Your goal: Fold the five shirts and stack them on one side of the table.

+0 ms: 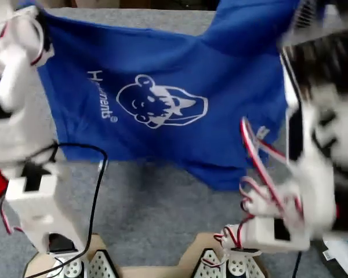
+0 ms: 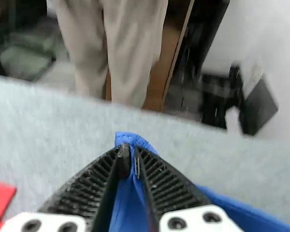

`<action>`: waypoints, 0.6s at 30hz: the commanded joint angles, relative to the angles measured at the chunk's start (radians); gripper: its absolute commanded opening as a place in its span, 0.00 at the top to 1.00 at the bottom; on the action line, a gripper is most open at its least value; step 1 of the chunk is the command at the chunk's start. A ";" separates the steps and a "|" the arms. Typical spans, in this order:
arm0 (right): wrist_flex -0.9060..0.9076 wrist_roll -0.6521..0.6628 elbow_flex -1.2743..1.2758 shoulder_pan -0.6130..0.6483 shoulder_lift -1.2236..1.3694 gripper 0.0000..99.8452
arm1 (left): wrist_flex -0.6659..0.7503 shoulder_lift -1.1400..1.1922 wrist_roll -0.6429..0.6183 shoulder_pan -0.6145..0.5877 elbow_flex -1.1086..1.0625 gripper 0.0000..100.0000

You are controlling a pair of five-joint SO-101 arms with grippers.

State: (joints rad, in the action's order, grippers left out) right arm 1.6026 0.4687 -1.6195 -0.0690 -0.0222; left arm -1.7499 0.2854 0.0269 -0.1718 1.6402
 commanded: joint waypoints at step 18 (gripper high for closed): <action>-0.384 0.264 -0.035 -0.047 -0.191 0.99 | -0.005 -0.803 0.032 0.000 -0.583 0.98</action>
State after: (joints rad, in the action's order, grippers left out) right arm 1.2881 0.6989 -1.6594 -0.1059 -0.2110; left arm -1.7499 -0.4603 0.0345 -0.1718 1.1017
